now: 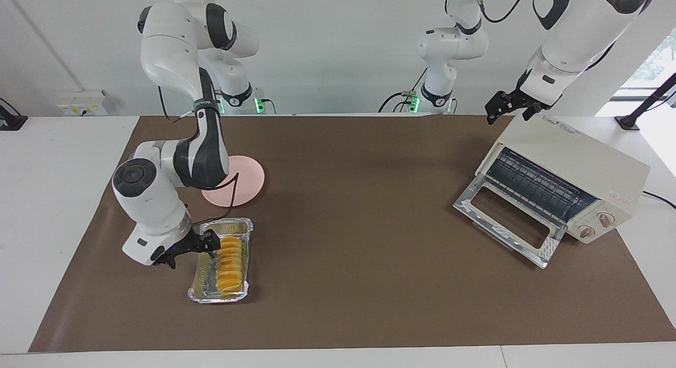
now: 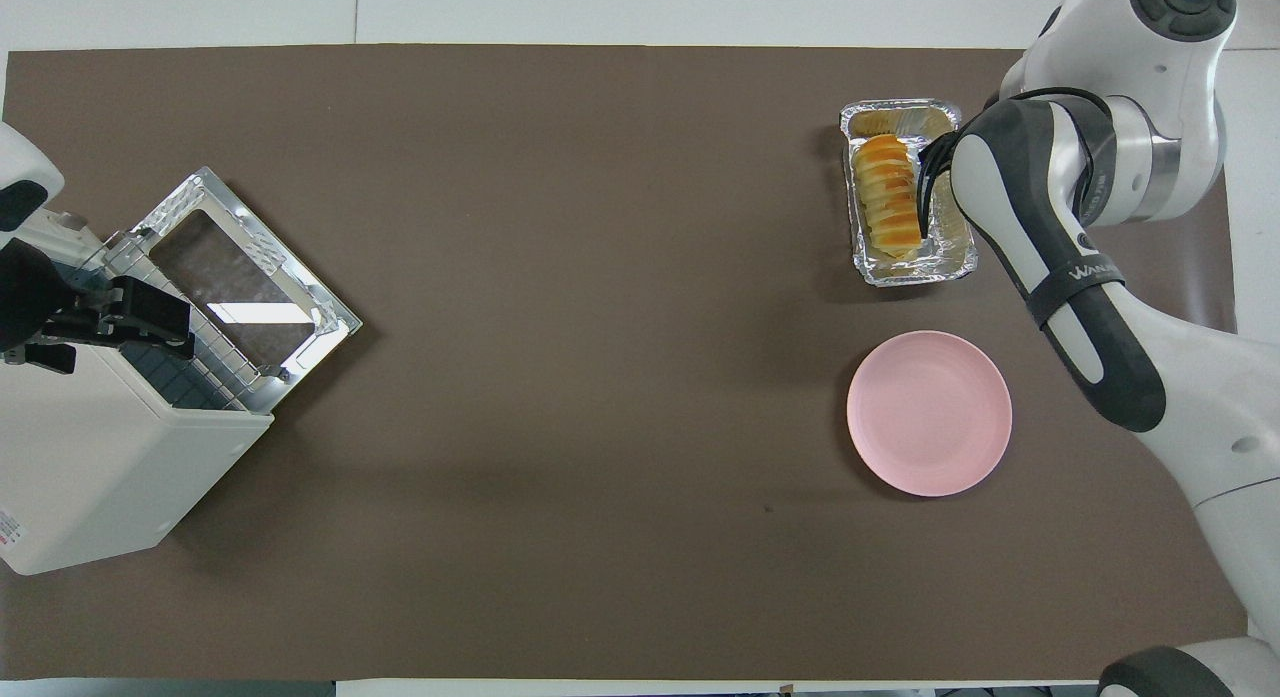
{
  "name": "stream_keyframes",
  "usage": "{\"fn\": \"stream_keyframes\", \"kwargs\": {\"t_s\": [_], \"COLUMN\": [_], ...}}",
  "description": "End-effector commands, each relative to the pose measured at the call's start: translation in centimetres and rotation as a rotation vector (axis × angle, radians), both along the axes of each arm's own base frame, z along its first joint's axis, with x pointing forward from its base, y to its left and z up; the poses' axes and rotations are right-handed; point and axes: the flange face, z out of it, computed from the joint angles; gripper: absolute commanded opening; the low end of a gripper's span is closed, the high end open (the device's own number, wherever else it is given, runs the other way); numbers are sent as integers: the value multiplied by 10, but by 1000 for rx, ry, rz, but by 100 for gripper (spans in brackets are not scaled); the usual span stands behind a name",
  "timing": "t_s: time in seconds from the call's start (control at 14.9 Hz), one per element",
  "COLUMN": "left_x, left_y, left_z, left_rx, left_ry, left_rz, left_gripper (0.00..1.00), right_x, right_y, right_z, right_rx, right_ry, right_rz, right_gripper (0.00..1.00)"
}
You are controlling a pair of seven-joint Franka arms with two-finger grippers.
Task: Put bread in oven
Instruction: 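Grasp the rim of the foil tray with the right gripper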
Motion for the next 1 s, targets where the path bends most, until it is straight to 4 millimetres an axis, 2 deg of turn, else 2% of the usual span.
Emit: {"fn": "stream_keyframes", "kwargs": {"t_s": [0.0,0.13,0.2,0.4,0.47,0.54,0.74,0.94], "left_x": [-7,-7,-7,-7,-7,-7,-7,-7], "left_y": [1,1,1,1,1,1,1,1], "left_z": [3,3,3,3,3,3,3,3], "left_rx": [-16,-16,-16,-16,-17,-16,-16,-17], "left_ry": [-16,-16,-16,-17,-16,-17,-16,-16], "left_rz": [0,1,0,1,1,0,0,1], "left_gripper": [100,100,100,100,100,100,100,100], "right_x": [-11,-17,-21,-22,-22,-22,-20,-20], "right_y": [-5,-15,-17,-14,-14,-13,-2,-1], "right_z": [-19,-36,-39,-39,-39,-39,-37,-35], "right_rx": [6,5,6,17,20,23,34,34], "right_ry": [-16,-34,-43,-42,-42,-44,-52,-48], "right_rz": [31,27,30,23,15,9,-18,-14], "right_gripper": [100,99,89,30,4,0,0,0]}}
